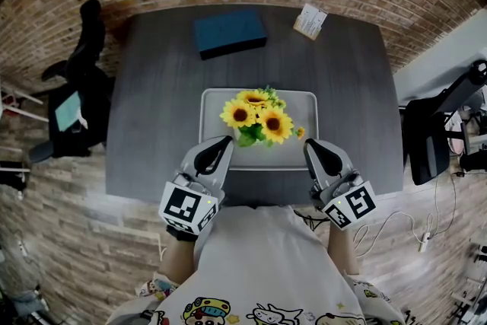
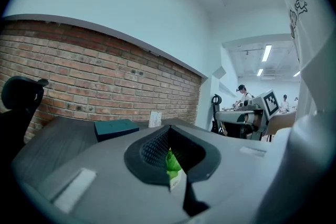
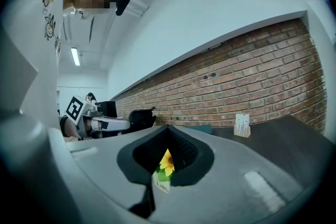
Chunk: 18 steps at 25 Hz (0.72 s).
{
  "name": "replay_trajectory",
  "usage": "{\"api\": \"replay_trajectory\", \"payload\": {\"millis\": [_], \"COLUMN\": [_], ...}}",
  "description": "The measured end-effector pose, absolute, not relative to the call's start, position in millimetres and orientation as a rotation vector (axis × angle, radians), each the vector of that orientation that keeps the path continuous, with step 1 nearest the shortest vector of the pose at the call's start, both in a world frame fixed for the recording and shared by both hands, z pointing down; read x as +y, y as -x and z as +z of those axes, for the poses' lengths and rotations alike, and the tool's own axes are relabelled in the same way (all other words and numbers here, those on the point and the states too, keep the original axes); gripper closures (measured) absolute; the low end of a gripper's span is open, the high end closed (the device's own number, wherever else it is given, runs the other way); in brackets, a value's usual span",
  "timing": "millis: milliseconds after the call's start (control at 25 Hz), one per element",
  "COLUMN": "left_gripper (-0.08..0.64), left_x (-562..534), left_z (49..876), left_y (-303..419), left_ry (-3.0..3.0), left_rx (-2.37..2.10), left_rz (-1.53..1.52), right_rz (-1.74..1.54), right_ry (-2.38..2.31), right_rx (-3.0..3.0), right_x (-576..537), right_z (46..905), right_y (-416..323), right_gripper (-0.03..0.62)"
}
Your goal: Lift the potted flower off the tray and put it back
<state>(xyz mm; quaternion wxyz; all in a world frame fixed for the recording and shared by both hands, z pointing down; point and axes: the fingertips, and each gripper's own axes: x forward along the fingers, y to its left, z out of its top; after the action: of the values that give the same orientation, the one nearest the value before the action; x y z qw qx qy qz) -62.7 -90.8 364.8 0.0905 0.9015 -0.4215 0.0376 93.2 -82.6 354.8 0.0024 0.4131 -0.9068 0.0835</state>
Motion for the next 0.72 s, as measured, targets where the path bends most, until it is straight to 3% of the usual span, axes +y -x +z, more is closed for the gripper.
{"api": "replay_trajectory", "payload": {"millis": [720], "left_gripper": [0.546], "left_x": [-89.0], "left_z": [360.7], "left_y": [65.0], "left_ry": [-2.669], "left_rx": [-1.263], "left_rz": [0.111], "right_rz": [0.276], "right_ry": [-1.287], "right_rx": [-2.823], "right_x": [-80.8], "right_z": [360.2], "right_y": [-91.8], "right_gripper": [0.592]}}
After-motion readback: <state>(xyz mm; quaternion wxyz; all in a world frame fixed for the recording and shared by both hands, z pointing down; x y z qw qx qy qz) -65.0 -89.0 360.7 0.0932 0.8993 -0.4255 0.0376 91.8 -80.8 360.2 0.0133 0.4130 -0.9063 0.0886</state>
